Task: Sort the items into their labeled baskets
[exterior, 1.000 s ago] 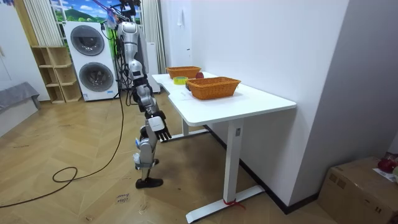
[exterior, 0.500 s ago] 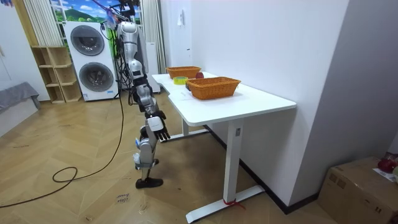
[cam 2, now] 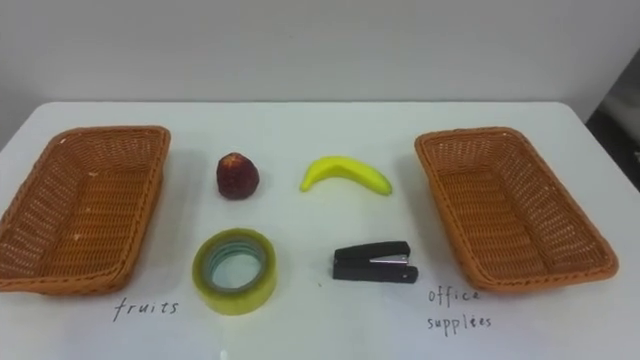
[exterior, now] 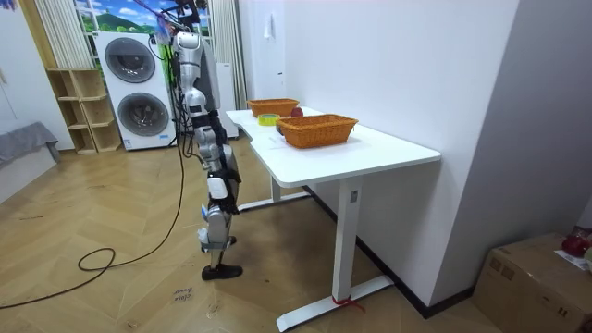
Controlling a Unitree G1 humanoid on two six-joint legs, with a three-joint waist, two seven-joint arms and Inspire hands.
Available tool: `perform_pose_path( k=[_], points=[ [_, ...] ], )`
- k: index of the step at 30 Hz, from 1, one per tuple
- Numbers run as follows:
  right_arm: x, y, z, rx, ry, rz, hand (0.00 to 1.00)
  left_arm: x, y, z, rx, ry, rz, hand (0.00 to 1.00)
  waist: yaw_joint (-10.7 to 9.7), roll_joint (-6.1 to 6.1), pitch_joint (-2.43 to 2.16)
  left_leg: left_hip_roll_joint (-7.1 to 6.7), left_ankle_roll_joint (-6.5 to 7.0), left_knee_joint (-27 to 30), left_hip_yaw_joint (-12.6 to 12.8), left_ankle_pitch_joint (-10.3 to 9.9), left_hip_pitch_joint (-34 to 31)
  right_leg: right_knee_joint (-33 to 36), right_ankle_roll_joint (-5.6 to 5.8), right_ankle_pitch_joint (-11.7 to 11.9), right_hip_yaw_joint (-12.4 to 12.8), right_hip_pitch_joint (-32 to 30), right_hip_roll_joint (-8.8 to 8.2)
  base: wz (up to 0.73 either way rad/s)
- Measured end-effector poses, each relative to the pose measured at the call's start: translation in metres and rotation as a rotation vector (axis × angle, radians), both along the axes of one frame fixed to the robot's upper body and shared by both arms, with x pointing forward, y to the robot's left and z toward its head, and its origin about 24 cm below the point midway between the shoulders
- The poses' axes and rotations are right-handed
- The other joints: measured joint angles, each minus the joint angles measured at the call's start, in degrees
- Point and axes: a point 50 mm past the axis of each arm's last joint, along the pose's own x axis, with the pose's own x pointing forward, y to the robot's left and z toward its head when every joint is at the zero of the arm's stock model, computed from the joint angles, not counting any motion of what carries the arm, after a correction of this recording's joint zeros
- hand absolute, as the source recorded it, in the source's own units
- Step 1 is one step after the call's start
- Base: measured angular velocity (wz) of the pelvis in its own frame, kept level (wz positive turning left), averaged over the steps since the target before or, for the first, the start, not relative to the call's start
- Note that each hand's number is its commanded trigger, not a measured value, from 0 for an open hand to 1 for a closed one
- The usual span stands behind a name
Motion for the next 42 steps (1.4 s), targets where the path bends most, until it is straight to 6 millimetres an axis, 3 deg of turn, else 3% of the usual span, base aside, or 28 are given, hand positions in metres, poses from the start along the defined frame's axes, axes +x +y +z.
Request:
perform_pose_path(
  k=[9,16,29,37,42],
  points=[
    [-0.016,-0.02,0.006,-0.115,0.038,-0.386,0.0,0.001,0.022,0.007,0.08,-0.037,0.06,0.0,-2.4,-0.51,-0.04,0.12,0.01,-0.3,1.0,0.0,0.4,0.5,0.02,0.0,0.8,-0.4,0.05,-0.06],
    [0.004,-0.056,0.021,-0.293,-0.038,-0.555,0.0,-0.005,0.026,0.01,0.12,-0.051,0.062,0.0,-4.3,-0.75,-0.15,0.25,0.02,-0.6,2.4,0.0,0.5,1.0,0.01,0.0,2.3,-1.2,0.16,-0.09],
    [0.034,-0.092,0.053,-0.485,-0.132,-0.78,0.0,0.002,0.028,0.012,0.128,-0.089,0.048,0.0,-5.0,-1.42,-0.36,0.38,0.02,-0.9,3.2,0.0,0.4,1.2,0.01,0.0,3.0,-2.0,0.31,-0.04],
    [0.054,-0.116,0.09,-0.629,-0.216,-0.965,0.0,0.013,0.032,0.017,0.137,-0.164,0.053,0.0,-5.8,-1.84,-0.37,0.37,0.03,-1.1,3.4,0.0,-0.5,1.3,0.02,0.0,3.3,-3.2,0.34,-0.01],
    [0.071,-0.129,0.115,-0.747,-0.261,-0.962,0.0,0.019,0.035,0.02,0.146,-0.203,0.041,0.0,-5.7,-1.77,-0.39,0.5,0.04,-0.8,4.0,0.0,-1.2,2.3,0.01,0.0,3.9,-4.6,0.4,-0.08]
  ],
)
